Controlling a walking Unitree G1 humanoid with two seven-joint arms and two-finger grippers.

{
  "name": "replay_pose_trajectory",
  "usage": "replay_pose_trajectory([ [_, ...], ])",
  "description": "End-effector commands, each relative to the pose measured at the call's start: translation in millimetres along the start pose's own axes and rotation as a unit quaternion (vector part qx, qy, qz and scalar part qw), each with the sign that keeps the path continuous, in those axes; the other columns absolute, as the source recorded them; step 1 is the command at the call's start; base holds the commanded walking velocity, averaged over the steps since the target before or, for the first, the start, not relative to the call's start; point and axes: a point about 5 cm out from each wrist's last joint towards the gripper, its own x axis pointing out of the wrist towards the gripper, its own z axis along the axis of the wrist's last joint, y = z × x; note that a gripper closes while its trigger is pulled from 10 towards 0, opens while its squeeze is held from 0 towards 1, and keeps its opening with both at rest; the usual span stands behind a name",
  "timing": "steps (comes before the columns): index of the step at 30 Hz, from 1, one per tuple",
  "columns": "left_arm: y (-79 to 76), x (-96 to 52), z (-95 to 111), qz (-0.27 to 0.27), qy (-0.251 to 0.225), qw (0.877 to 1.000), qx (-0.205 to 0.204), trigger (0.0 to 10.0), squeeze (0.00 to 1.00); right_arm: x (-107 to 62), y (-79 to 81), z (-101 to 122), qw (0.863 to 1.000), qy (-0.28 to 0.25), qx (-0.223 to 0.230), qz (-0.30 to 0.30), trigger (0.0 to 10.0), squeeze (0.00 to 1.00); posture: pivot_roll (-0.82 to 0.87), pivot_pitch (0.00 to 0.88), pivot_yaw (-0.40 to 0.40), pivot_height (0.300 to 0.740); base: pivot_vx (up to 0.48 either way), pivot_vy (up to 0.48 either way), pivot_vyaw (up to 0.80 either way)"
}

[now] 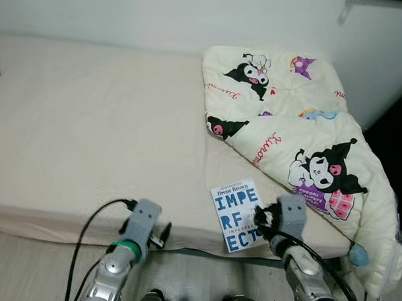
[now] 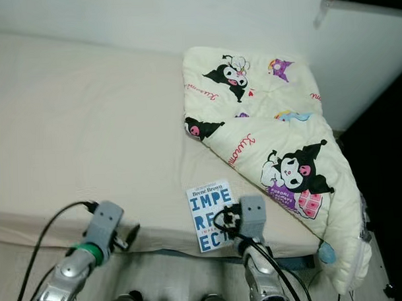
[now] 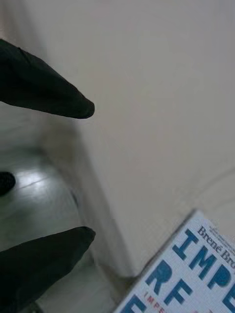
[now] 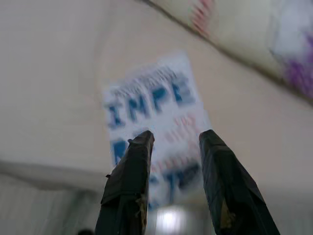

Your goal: Clean up the room

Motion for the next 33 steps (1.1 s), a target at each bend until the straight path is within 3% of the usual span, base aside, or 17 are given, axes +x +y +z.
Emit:
replay_pose_trajectory([
  [1,-2.1,1.2,3.5,0.011,-0.012,1.000,0.009,10.0,0.00,-5.8,-7.8,-8.5,0.999,0.014,0.042,-0.018,10.0,0.00,0.02,0.104,-0.004,0.740,0.000,0.000,0.00],
  [4,-5.0,5.6,20.0,0.006,-0.045,0.999,0.014,10.0,0.00,1.6,-6.9,6.4,0.994,-0.022,0.104,-0.016,10.0,0.00,0.01,0.099,0.000,0.740,0.000,0.000,0.00],
  [11,-9.4,10.4,32.8,-0.010,-0.064,0.998,0.018,10.0,0.00,7.5,-6.6,23.0,0.998,-0.053,0.015,-0.032,10.0,0.00,0.01,0.092,0.001,0.726,0.000,0.000,0.00],
  [15,-10.0,12.0,36.1,-0.013,-0.070,0.997,0.016,10.0,0.00,7.4,-5.7,23.4,0.998,-0.058,0.015,-0.030,10.0,0.00,0.01,0.091,0.003,0.716,0.000,0.000,0.00],
  [24,-10.5,13.3,40.3,-0.015,-0.077,0.997,0.018,10.0,0.00,2.3,-8.2,15.0,0.996,-0.050,0.059,-0.045,10.0,0.00,0.00,0.099,0.016,0.681,0.000,0.000,0.00],
  [33,-11.6,14.6,41.8,-0.021,-0.078,0.997,0.020,10.0,0.00,-2.0,-12.1,11.3,0.995,-0.051,0.062,-0.056,10.0,0.00,-0.01,0.106,0.023,0.641,0.000,0.000,0.00],
])
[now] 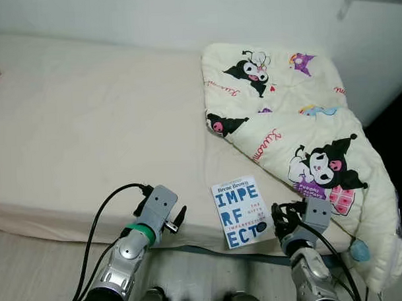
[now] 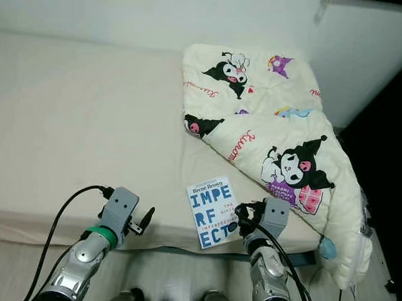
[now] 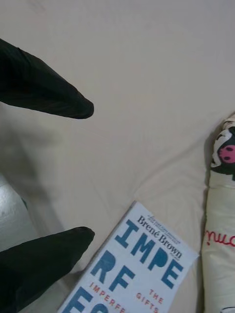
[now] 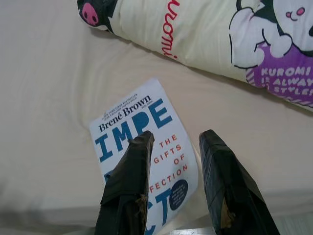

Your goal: Clean up the room

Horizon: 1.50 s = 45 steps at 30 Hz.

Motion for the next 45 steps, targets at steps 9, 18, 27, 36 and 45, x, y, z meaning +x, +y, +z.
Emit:
replay_pose_trajectory([
  [9,-8.7,-2.1,-6.3,-0.015,0.012,1.000,-0.005,10.0,0.00,-8.5,-4.8,-6.6,1.000,0.004,0.002,-0.009,10.0,0.00,-0.01,0.112,0.021,0.606,0.000,0.000,0.00],
  [18,-9.2,-2.1,-5.1,-0.017,0.010,1.000,-0.006,10.0,0.00,-16.3,-4.1,-6.0,0.999,-0.018,0.030,-0.022,10.0,0.00,-0.01,0.123,0.022,0.566,0.000,0.000,0.00],
  [27,-9.4,-2.1,-5.2,-0.023,0.011,1.000,-0.001,10.0,0.00,-25.8,2.5,-6.2,0.983,-0.026,0.179,0.045,10.0,0.00,-0.01,0.131,0.028,0.556,0.000,0.000,0.00],
  [36,-9.4,-2.8,-5.6,-0.023,0.012,1.000,-0.001,10.0,0.00,-54.7,23.7,-5.4,0.926,0.009,0.309,0.216,10.0,1.00,-0.01,0.139,0.022,0.556,0.000,0.000,0.00],
  [45,-10.2,-2.4,-4.5,-0.026,0.011,1.000,-0.001,10.0,0.00,-59.4,17.2,-15.9,0.903,0.047,0.360,0.228,10.0,1.00,0.00,0.146,0.035,0.556,0.000,0.000,0.00],
])
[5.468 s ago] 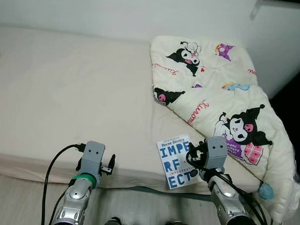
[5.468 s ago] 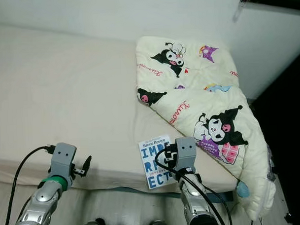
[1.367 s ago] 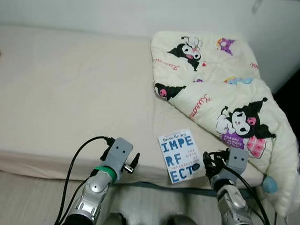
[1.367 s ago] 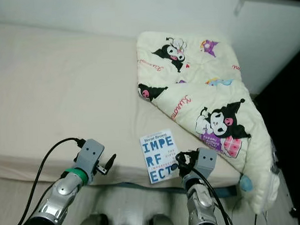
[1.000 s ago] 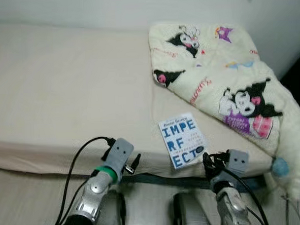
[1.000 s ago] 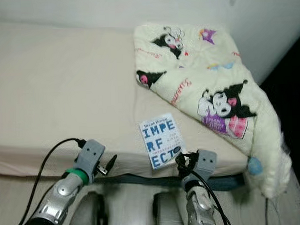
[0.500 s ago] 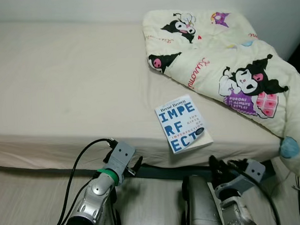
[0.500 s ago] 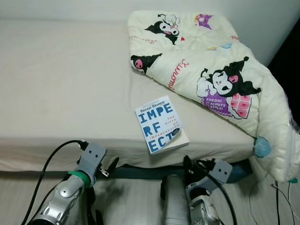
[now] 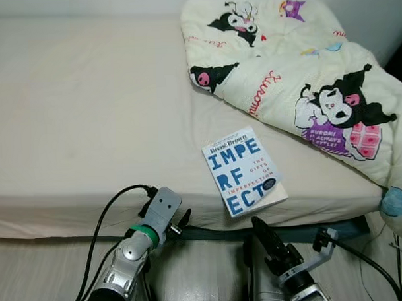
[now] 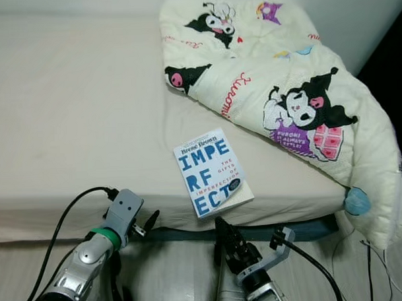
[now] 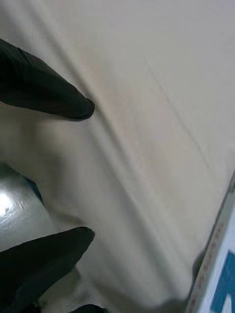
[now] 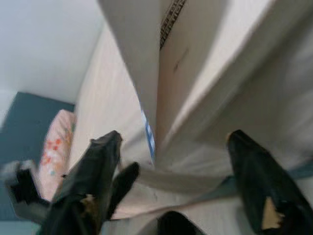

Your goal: Clean up the room

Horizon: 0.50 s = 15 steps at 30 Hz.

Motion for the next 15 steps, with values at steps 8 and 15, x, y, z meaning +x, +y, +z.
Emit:
replay_pose_trajectory([
  [8,1.6,-3.8,-4.2,-0.002,0.012,1.000,0.004,10.0,0.00,8.3,-3.8,-14.0,0.996,0.052,0.074,0.019,10.0,0.24,0.03,0.152,0.044,0.556,0.000,0.000,0.00],
  [15,5.6,-6.6,-5.6,0.003,0.014,1.000,0.005,10.0,0.00,17.4,-11.1,-10.9,0.994,0.044,0.104,-0.002,10.0,0.00,0.04,0.153,0.048,0.556,0.000,0.000,0.00],
])
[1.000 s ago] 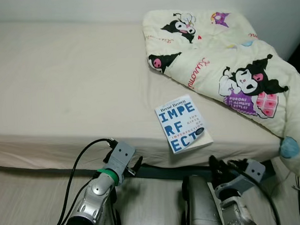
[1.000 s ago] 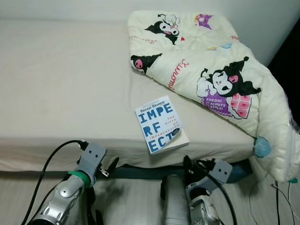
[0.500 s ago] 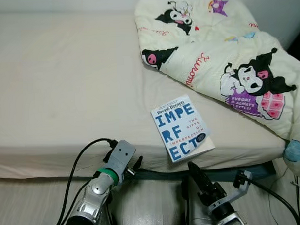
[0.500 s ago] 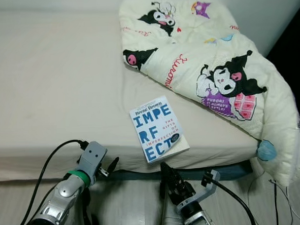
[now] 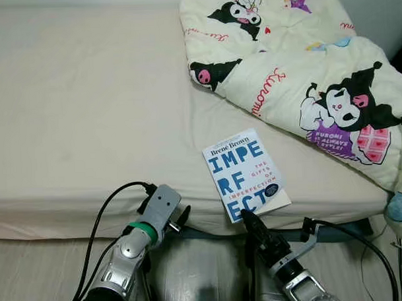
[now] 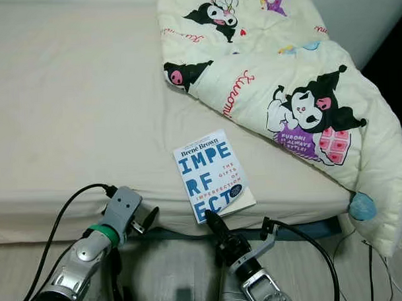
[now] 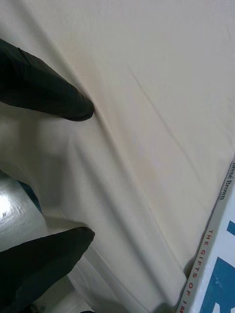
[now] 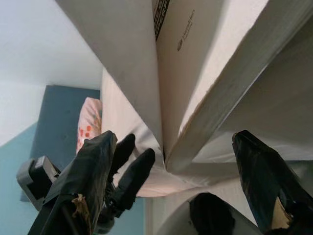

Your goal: Clean up the room

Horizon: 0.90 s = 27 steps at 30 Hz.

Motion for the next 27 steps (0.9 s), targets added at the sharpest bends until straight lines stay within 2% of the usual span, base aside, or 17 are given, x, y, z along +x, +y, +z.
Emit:
replay_pose_trajectory([
  [1,0.5,-5.1,-9.1,0.001,0.020,1.000,-0.002,10.0,0.00,-1.3,-6.5,1.3,0.999,-0.020,0.018,-0.022,10.0,0.00,0.05,0.153,0.051,0.556,0.000,0.000,0.00],
  [6,1.6,-5.3,-8.4,0.001,0.020,1.000,-0.001,10.0,0.00,8.2,-4.1,9.3,0.999,-0.035,0.024,-0.009,10.0,0.00,0.06,0.153,0.061,0.556,0.000,0.000,0.00],
  [7,2.2,-5.7,-7.8,0.000,0.020,1.000,0.000,10.0,0.00,14.8,-1.6,12.3,0.999,-0.035,0.029,0.001,10.0,0.00,0.06,0.153,0.061,0.556,0.000,0.000,0.00],
  [13,5.3,-7.0,-8.3,0.002,0.021,1.000,0.004,10.0,0.00,29.3,8.3,13.1,0.999,-0.012,0.018,0.035,10.0,0.00,0.07,0.143,0.059,0.556,0.000,0.000,0.00],
  [14,6.1,-7.1,-8.4,0.004,0.022,1.000,0.004,10.0,0.00,31.4,11.6,13.4,0.999,-0.011,0.018,0.048,2.9,0.00,0.07,0.143,0.058,0.556,0.000,0.000,0.00],
  [16,6.5,-7.2,-8.3,0.005,0.022,1.000,0.004,10.0,0.00,33.0,13.5,13.6,0.998,-0.011,0.018,0.057,2.9,0.00,0.07,0.143,0.058,0.556,0.000,0.000,0.00],
  [17,6.5,-7.1,-8.3,0.006,0.022,1.000,0.004,10.0,0.00,33.6,14.8,13.5,0.998,-0.010,0.019,0.063,0.0,0.00,0.06,0.141,0.055,0.556,0.000,0.000,0.00],
  [24,3.1,-6.2,-7.8,0.004,0.023,1.000,0.001,10.0,0.00,32.9,17.9,18.4,0.996,-0.035,0.021,0.082,0.0,0.00,0.05,0.141,0.052,0.556,0.000,0.000,0.00],
  [27,2.4,-5.9,-7.9,0.003,0.024,1.000,0.001,10.0,0.00,32.2,17.5,29.9,0.994,-0.080,0.007,0.072,0.0,0.00,0.05,0.142,0.052,0.556,0.000,0.000,0.00],
])
